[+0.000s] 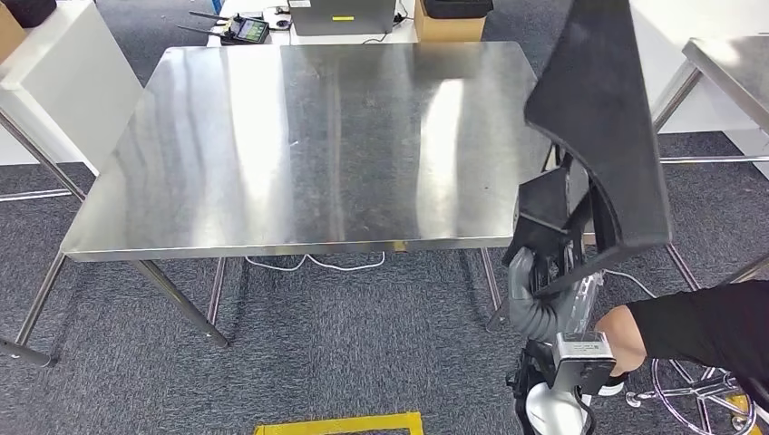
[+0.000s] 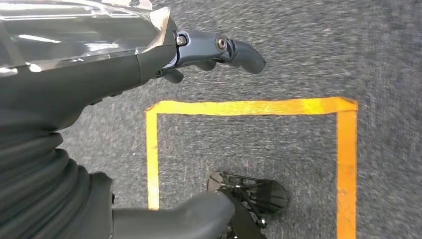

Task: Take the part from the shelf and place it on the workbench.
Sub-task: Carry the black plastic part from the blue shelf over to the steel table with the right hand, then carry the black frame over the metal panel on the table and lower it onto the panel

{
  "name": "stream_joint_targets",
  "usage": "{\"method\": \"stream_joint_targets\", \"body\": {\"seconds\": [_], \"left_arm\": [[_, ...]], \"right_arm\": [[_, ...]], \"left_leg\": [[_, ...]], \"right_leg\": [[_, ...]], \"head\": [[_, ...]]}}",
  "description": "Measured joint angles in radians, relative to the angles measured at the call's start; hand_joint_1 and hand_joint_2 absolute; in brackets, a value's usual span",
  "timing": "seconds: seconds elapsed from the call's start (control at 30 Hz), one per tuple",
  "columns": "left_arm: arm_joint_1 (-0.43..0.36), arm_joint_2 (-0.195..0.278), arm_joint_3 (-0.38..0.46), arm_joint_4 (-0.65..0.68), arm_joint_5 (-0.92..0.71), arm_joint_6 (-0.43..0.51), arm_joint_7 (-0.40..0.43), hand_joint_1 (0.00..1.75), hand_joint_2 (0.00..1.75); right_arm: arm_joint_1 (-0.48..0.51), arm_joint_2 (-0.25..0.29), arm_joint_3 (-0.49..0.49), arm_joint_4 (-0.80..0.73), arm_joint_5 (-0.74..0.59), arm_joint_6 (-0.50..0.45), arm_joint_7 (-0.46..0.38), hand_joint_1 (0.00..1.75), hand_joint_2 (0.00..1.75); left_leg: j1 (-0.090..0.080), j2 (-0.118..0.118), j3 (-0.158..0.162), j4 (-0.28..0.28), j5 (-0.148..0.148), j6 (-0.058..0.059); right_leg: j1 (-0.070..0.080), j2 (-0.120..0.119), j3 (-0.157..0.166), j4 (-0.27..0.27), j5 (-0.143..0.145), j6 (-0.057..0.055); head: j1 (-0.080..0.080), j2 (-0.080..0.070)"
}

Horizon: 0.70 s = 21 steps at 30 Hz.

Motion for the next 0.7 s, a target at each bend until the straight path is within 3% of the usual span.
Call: {"method": "stream_joint_targets", "body": {"seconds": [0.07,0.1,0.17,0.23,0.27,0.3,0.37,0.43,0.5,0.57,0.6,0.63,0.7], "left_arm": [[0.000,0.000,0.000,0.000,0.000,0.000,0.000,0.00,1.75],[-0.001,0.000,0.000,0.000,0.000,0.000,0.000,0.00,1.75],[-0.004,0.000,0.000,-0.001,0.000,0.000,0.000,0.00,1.75],[-0.003,0.000,0.000,-0.001,0.000,0.001,0.000,0.00,1.75],[-0.002,0.000,0.001,-0.001,0.001,0.001,0.000,0.00,1.75],[-0.001,0.000,0.001,-0.001,0.001,0.001,0.000,0.00,1.75],[0.000,0.000,0.001,0.000,0.001,0.001,0.000,0.00,1.75],[0.000,-0.002,0.002,0.001,0.002,0.000,0.000,0.00,1.75],[-0.002,-0.002,0.002,0.001,0.003,0.000,0.000,0.00,1.75],[-0.005,-0.001,0.003,0.000,0.004,0.000,0.000,0.00,1.75],[-0.007,-0.001,0.004,-0.001,0.004,-0.001,0.000,0.00,1.75],[-0.009,0.000,0.006,-0.001,0.004,-0.001,0.000,0.00,1.75],[-0.010,0.000,0.012,-0.001,0.004,-0.002,0.001,0.00,1.75]], "right_arm": [[0.000,0.000,0.000,-0.002,0.001,0.000,0.001,1.75,1.75],[0.000,0.000,-0.001,-0.003,0.002,0.000,0.001,1.75,1.75],[-0.001,0.000,-0.001,-0.003,0.005,0.000,0.002,1.75,1.75],[0.000,0.000,-0.001,-0.003,0.008,0.002,0.005,1.75,1.75],[0.001,0.000,-0.001,-0.003,0.010,0.002,0.006,1.75,1.75],[0.002,0.000,-0.001,-0.003,0.011,0.003,0.006,1.75,1.75],[0.003,0.000,-0.001,-0.003,0.015,0.004,0.007,1.75,1.75],[0.004,0.002,-0.001,-0.003,0.018,0.005,0.008,1.75,1.75],[0.004,0.006,-0.001,-0.003,0.020,0.007,0.009,1.75,1.75],[0.002,0.011,-0.001,-0.005,0.023,0.010,0.008,1.75,1.75],[-0.001,0.014,0.000,-0.005,0.028,0.013,0.008,1.75,1.75],[-0.002,0.016,0.002,-0.006,0.035,0.015,0.007,1.75,1.75],[-0.004,0.019,0.009,-0.005,0.054,0.019,0.005,1.75,1.75]], "left_leg": [[-0.001,-0.005,0.031,-0.012,-0.006,0.022],[-0.002,-0.006,0.048,-0.014,-0.014,0.032],[-0.005,-0.007,0.070,-0.016,-0.030,0.043],[-0.008,-0.011,0.087,-0.016,-0.048,0.047],[-0.010,-0.013,0.099,-0.016,-0.059,0.047],[-0.011,-0.015,0.113,-0.016,-0.070,0.045],[-0.014,-0.017,0.141,-0.016,-0.092,0.041],[-0.015,-0.018,0.162,-0.019,-0.113,0.031],[-0.016,-0.015,0.180,-0.020,-0.122,0.019],[-0.014,-0.010,0.192,-0.006,-0.125,0.011],[-0.012,-0.009,0.181,0.020,-0.127,0.007],[-0.008,-0.008,0.155,0.064,-0.131,0.002],[-0.001,-0.008,0.068,0.170,-0.162,-0.011]], "right_leg": [[0.002,-0.003,0.000,0.038,0.001,0.011],[0.002,-0.005,-0.019,0.075,-0.008,0.010],[0.001,-0.008,-0.099,0.182,-0.048,-0.002],[0.001,-0.008,-0.183,0.257,-0.079,-0.001],[0.001,-0.008,-0.207,0.254,-0.075,0.006],[0.002,-0.008,-0.214,0.219,-0.052,0.015],[0.006,-0.010,-0.203,0.110,0.039,0.025],[0.016,-0.016,-0.189,0.044,0.100,0.011],[0.020,-0.017,-0.173,0.029,0.102,-0.016],[0.008,-0.012,-0.144,0.014,0.096,-0.034],[0.002,-0.011,-0.125,0.009,0.092,-0.041],[-0.001,-0.011,-0.113,0.005,0.088,-0.047],[-0.002,-0.010,-0.097,0.004,0.074,-0.054]], "head": [[0.002,0.000],[0.004,-0.001],[0.007,-0.001],[0.009,0.000],[0.009,0.000],[0.009,0.000],[0.009,0.000],[0.008,0.000],[0.007,0.000],[0.006,0.000],[0.005,0.000],[0.004,0.000],[0.000,0.000]]}}
